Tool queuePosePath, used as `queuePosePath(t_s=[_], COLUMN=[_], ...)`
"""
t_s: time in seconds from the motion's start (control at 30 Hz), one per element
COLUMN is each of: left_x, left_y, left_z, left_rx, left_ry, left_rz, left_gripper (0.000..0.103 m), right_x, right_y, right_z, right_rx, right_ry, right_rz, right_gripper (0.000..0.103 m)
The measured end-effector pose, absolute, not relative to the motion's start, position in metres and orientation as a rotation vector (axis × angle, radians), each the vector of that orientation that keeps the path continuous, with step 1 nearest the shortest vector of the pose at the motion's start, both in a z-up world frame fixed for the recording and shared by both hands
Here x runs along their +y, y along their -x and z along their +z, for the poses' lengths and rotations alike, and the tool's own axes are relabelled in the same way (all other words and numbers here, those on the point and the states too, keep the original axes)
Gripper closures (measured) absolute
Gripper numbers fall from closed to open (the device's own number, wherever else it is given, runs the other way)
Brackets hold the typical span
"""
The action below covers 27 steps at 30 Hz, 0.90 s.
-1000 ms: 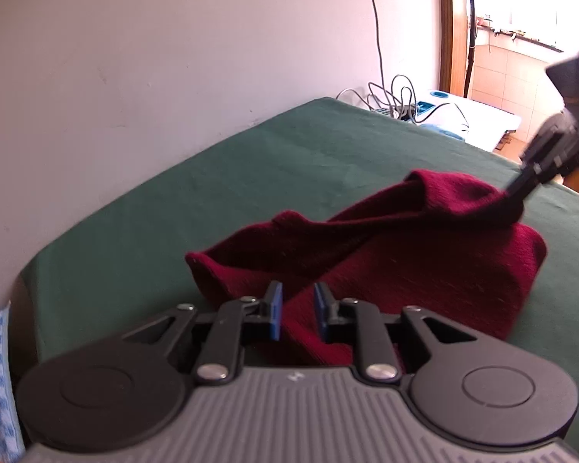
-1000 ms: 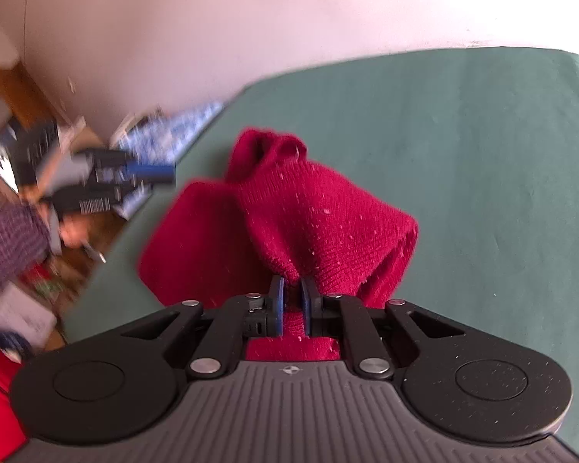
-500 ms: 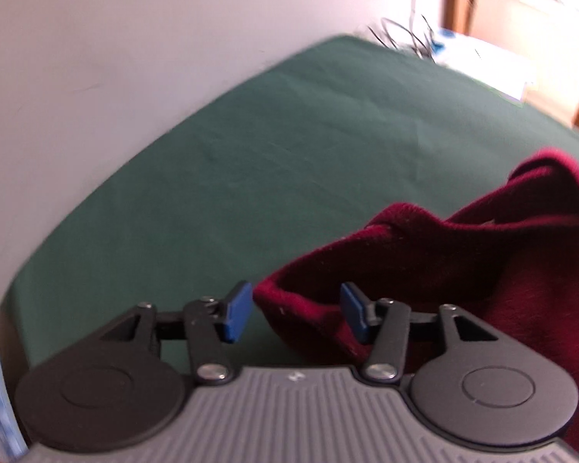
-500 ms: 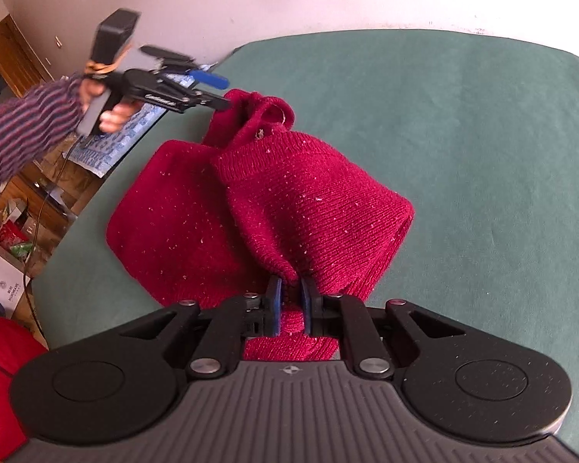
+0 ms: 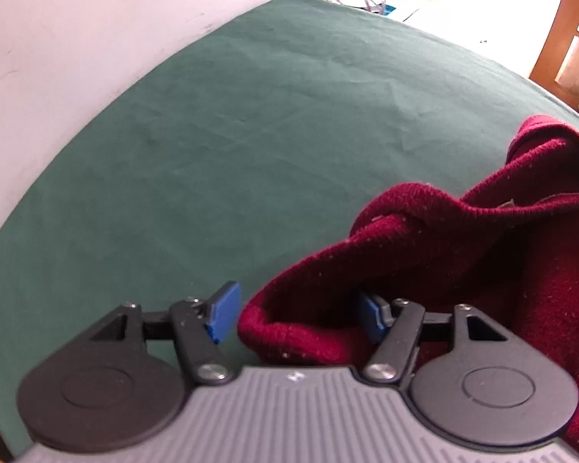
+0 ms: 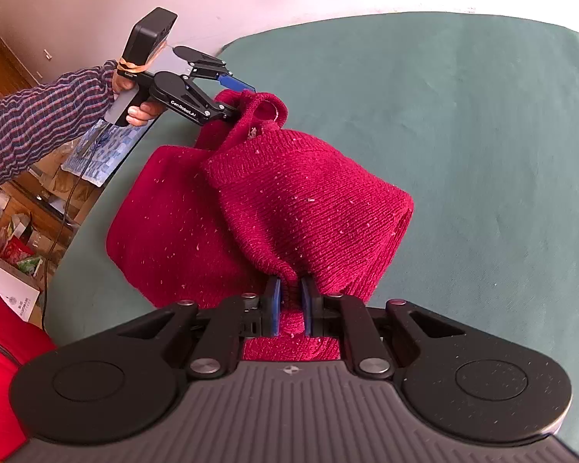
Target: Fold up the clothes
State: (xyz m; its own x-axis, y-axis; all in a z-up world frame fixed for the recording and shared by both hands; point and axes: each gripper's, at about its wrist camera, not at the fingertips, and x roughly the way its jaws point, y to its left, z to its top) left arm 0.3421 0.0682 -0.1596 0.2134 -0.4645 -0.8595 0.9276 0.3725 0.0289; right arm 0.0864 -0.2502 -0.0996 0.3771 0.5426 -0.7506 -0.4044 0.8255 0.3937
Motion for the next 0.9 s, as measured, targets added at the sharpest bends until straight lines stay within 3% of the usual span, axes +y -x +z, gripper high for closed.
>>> queuePosePath(t_s=[0.03, 0.1, 0.17, 0.23, 0.5, 0.7, 0.9], left_x=[0.068, 0.065, 0.062, 0.063, 0.091, 0.114, 0.126], left_y=[-0.342, -0.342, -0.340, -0.333, -0.283, -0.196, -0.108], left_z=[-0.160, -0.159, -0.157, -0.153, -0.110, -0.074, -0.077], left_rx=[0.890, 0.901, 0.901, 0.879, 0.719, 0.574, 0.506], left_ry=[-0.640, -0.647, -0.653, -0.667, -0.628, -0.564, -0.611], left_rz=[-1.071, -1.096, -1.121, -1.129, -1.018, -0.952, -0.914], left_gripper=[0.037, 0.048, 0.083, 0.088, 0.090, 0.090, 0.090], right_x=[-0.250, -0.249, -0.245, -0.242, -0.239, -0.237, -0.245], right_y=[-0.087, -0.087, -0.088, -0.088, -0.086, -0.083, -0.076], right_z=[-0.100, -0.100, -0.100, -0.100, -0.101, -0.095, -0.081], right_rx=[1.020, 1.025, 1.029, 1.031, 1.011, 0.977, 0.942], right_ry=[-0.155, -0.155, -0.146, -0.134, -0.155, -0.165, -0.164], right_rz=[0.608, 0.608, 0.606, 0.605, 0.574, 0.534, 0.544], right_gripper=[0.091, 0.091, 0.091, 0.091, 0.091, 0.092, 0.093])
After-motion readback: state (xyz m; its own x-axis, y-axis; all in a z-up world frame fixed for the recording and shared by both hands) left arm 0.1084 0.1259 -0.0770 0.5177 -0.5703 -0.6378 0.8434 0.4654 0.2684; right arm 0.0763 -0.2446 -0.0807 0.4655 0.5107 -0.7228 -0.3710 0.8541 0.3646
